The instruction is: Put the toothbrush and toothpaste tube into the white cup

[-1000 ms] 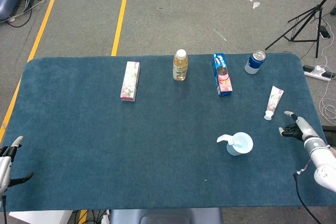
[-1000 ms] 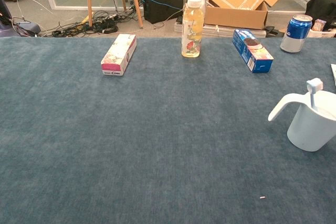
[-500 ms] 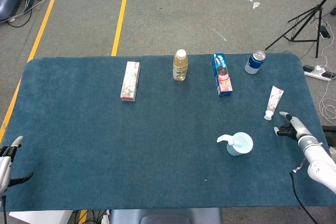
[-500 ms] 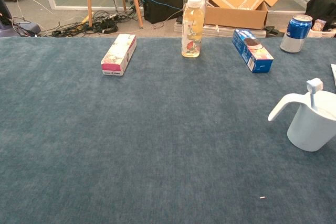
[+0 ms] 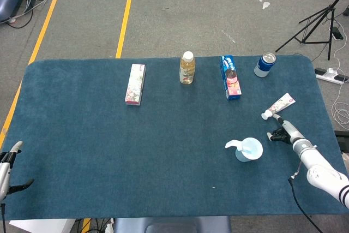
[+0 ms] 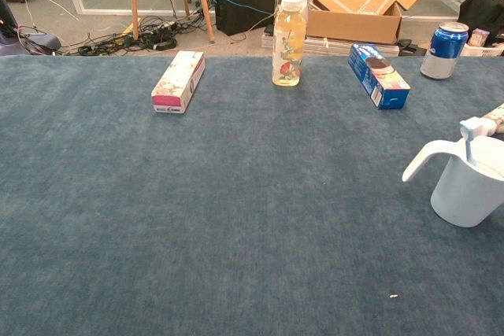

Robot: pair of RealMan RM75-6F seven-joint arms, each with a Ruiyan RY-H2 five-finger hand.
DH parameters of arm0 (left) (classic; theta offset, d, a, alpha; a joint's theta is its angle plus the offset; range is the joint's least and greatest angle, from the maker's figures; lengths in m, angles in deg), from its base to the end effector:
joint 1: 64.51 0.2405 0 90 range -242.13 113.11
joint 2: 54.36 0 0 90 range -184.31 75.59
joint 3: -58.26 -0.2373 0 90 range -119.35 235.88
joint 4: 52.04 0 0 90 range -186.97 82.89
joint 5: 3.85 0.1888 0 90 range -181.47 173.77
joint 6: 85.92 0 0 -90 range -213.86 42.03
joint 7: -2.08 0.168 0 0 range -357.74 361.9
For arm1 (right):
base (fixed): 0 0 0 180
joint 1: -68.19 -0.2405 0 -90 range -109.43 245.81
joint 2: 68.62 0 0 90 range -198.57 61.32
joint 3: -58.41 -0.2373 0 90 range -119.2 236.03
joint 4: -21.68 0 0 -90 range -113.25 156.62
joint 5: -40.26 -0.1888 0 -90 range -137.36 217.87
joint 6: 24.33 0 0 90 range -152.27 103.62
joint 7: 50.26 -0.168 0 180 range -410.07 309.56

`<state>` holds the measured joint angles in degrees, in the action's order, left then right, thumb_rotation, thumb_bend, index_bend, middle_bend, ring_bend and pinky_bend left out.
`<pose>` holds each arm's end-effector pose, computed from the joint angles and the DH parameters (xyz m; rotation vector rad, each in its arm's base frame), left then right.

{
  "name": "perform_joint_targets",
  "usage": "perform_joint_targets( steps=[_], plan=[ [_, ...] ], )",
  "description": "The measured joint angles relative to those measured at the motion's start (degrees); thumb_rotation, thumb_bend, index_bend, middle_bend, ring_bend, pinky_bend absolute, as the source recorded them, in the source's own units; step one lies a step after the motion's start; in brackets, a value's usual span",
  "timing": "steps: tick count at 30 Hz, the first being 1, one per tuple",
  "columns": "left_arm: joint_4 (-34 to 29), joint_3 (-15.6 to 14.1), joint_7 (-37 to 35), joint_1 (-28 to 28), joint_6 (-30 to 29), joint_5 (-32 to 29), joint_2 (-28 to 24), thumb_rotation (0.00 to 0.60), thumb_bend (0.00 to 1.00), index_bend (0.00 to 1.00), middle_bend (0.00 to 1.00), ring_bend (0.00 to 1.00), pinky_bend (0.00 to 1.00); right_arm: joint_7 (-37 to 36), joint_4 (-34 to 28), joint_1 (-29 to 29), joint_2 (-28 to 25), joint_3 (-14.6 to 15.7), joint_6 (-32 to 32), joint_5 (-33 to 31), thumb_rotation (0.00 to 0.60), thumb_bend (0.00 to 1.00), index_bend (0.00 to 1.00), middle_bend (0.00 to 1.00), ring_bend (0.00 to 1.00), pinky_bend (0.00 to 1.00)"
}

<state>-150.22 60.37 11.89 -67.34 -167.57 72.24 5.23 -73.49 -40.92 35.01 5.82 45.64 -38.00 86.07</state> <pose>-0.3105 0.1848 0.1836 -1.3186 -0.9437 -0.6381 -0.3545 -0.3442 0.0786 1.0531 -1.9344 0.5704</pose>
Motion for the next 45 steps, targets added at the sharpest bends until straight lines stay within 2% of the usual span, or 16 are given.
perform_joint_targets(
  steps=[8,13,18,21,23,25,28,30,32,34,38,40,42,45],
  plan=[
    [0.0,0.1,-0.2,0.0,0.1,-0.1,-0.1,0.600,0.00,0.06,0.26,0.22,0.28,-0.6,-1.7,-0.4,0.7,-1.7,0.4,2.6,0.600,0.36,0.05,0.82,0.92,0.99],
    [0.0,0.1,-0.2,0.0,0.1,-0.2,-0.2,0.600,0.00,0.06,0.26,0.22,0.28,-0.8,-5.9,0.6,-1.2,-3.0,-0.7,5.2,0.600,0.36,0.06,0.82,0.92,0.99],
    [0.0,-0.1,0.2,0.0,0.2,-0.1,0.0,0.600,0.00,0.06,0.26,0.22,0.28,-0.3,-13.1,2.4,-5.3,-3.7,-4.1,8.4,0.600,0.36,0.15,0.82,0.92,0.99],
    [0.1,-0.1,0.6,-0.1,0.3,-0.1,0.2,0.600,0.00,0.06,0.26,0.22,0.28,0.7,-17.9,3.7,-8.2,-3.9,-7.9,10.7,0.600,0.36,0.23,0.82,0.91,0.99],
    [0.1,-0.1,0.8,-0.2,0.5,-0.2,0.3,0.600,0.00,0.06,0.26,0.22,0.28,2.3,-19.7,4.5,-9.4,-3.7,-11.7,12.4,0.600,0.36,0.28,0.77,0.86,0.97],
    [0.1,-0.2,0.9,-0.2,0.6,-0.2,0.3,0.600,0.00,0.06,0.26,0.22,0.28,5.1,-20.5,5.1,-9.8,-3.4,-16.4,14.1,0.600,0.35,0.31,0.69,0.79,0.93],
    [0.1,-0.2,1.0,-0.2,0.7,-0.3,0.4,0.600,0.00,0.06,0.26,0.22,0.28,11.7,-20.0,5.8,-9.3,-2.7,-24.2,16.0,0.600,0.33,0.34,0.54,0.65,0.79],
    [0.1,-0.2,1.0,-0.2,0.7,-0.4,0.4,0.600,0.00,0.06,0.26,0.22,0.28,16.7,-18.9,6.0,-8.3,-2.3,-28.9,16.9,0.600,0.31,0.35,0.45,0.55,0.68],
    [0.1,-0.2,1.0,-0.2,0.7,-0.4,0.3,0.600,0.00,0.06,0.26,0.22,0.28,22.6,-16.3,6.1,-6.4,-1.8,-33.9,17.8,0.600,0.29,0.35,0.34,0.41,0.53],
    [0.1,-0.2,0.9,-0.2,0.7,-0.4,0.3,0.600,0.00,0.06,0.26,0.22,0.28,27.1,-12.6,5.9,-4.2,-1.3,-37.8,18.5,0.600,0.27,0.35,0.27,0.29,0.42],
    [0.1,-0.2,0.8,-0.3,0.8,-0.5,0.2,0.600,0.00,0.06,0.26,0.22,0.28,30.9,-5.1,4.7,-0.2,-0.3,-39.4,19.6,0.600,0.24,0.35,0.12,0.08,0.24],
    [0.0,-0.1,0.7,-0.2,0.8,-0.5,0.2,0.600,0.00,0.06,0.26,0.22,0.28,32.9,-1.3,3.7,1.8,0.2,-39.0,19.9,0.600,0.23,0.35,0.06,0.03,0.18],
    [0.0,-0.1,0.5,-0.2,0.7,-0.5,0.1,0.600,0.00,0.06,0.26,0.22,0.28,34.5,1.7,2.6,3.4,0.6,-38.1,20.1,0.600,0.23,0.35,0.02,0.00,0.14],
    [0.0,0.0,0.3,-0.2,0.7,-0.5,0.0,0.600,0.00,0.06,0.26,0.22,0.28,36.8,5.8,0.8,5.7,1.1,-36.3,20.1,0.600,0.23,0.35,0.00,0.00,0.09]
  ],
)
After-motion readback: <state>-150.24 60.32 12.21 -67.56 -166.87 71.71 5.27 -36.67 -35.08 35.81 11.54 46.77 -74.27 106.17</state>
